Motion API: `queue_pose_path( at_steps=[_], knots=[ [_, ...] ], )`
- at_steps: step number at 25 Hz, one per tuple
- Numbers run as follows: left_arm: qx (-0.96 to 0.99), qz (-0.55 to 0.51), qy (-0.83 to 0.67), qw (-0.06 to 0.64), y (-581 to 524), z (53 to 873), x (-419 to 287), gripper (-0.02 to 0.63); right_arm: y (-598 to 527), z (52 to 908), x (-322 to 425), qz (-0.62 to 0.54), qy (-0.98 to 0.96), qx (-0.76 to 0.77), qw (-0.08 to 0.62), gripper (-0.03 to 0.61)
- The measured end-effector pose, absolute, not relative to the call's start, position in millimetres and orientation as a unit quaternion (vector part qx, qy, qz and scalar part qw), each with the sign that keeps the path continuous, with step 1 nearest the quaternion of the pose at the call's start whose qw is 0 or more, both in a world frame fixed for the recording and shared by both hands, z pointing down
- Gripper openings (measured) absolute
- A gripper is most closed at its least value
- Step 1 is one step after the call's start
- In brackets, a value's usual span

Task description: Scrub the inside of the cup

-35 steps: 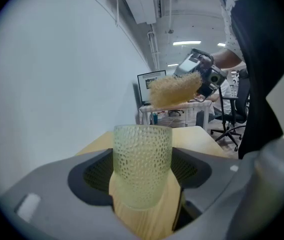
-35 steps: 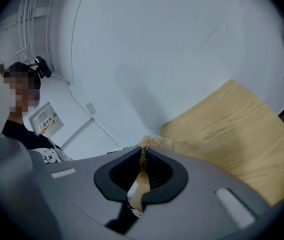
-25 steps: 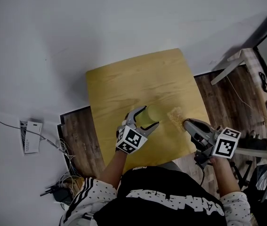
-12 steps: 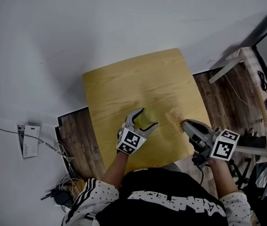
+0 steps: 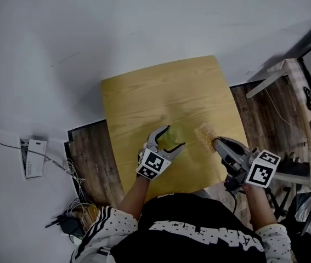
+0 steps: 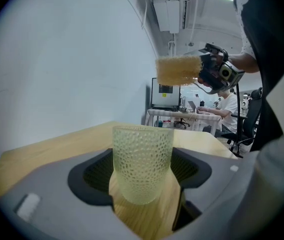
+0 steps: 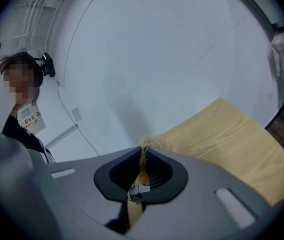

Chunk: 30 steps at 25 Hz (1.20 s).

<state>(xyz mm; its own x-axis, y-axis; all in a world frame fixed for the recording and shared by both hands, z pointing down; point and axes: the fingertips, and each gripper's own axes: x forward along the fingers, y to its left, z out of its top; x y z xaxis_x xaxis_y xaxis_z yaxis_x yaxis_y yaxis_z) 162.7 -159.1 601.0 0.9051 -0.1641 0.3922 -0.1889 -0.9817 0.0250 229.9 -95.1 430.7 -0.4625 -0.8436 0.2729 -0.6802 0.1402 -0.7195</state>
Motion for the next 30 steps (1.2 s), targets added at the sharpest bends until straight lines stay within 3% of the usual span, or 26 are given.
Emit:
queue_pose_path(
  at_steps=[19,30],
  knots=[
    [0.972,0.201,-0.110,0.059,-162,605,149,0.357,-89,428,222,-0.406,0.748,-0.515,0.101,0.026],
    [0.980,0.150,-0.110,0.072,-158,572,143,0.374,-90,426,226,-0.392,0.754,-0.518,0.102,0.026]
  ],
)
